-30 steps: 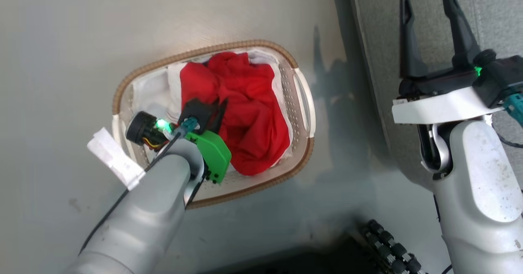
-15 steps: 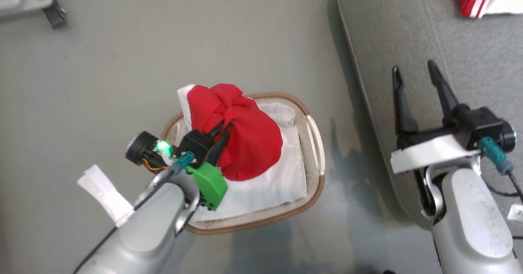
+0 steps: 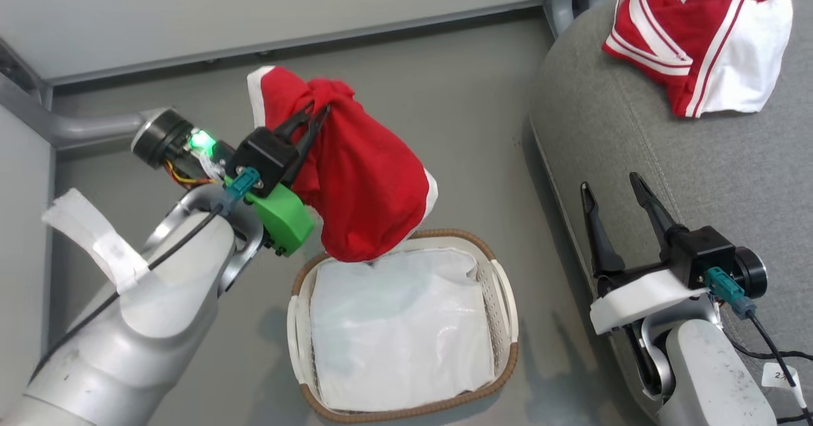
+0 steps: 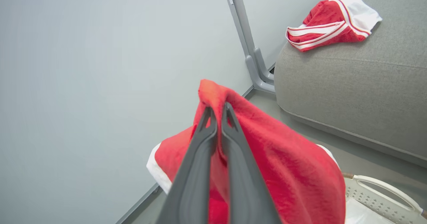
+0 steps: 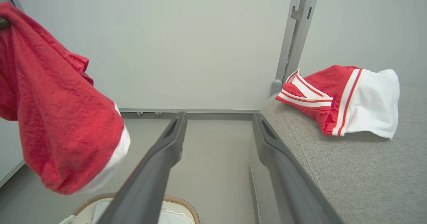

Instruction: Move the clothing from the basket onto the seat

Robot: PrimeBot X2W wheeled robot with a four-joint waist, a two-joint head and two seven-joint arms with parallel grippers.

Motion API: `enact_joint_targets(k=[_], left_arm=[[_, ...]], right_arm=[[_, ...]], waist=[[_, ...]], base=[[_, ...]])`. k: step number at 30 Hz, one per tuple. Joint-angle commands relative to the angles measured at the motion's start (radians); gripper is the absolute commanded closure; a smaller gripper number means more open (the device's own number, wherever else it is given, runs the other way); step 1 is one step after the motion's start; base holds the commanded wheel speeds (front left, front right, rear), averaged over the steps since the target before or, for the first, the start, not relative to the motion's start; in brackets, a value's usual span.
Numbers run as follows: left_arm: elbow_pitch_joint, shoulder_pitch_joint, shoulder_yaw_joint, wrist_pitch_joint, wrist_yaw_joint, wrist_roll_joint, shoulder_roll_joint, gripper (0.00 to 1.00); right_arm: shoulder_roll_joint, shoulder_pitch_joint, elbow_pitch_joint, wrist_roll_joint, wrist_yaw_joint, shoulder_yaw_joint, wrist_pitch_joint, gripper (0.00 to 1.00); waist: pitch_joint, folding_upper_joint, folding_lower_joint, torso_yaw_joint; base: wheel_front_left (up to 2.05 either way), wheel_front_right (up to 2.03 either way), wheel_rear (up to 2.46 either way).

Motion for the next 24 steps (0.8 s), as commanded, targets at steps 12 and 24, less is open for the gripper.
enact_joint_targets(k=[12,24], left_arm=[[-0.118,-0.164,-0.027,0.085,-0.007,-0.018,0.039,1.00],[-0.152,-0.221,-0.037,0.103,-0.004,-0.039,0.030,1.00]], right_arm=[[-0.004,0.017,0.024,0.015,-0.001,0.088,-0.002,0.00],[-0.004,-0.021,0.006,0.170,-0.001,0.342,-0.002,0.00]], waist=[[-0.148,0.0000,0.0001,0.007],[-0.176,0.0000,0.0001,0.001]], base=[[0.00,0.00,0.00],[0.00,0.00,0.00]])
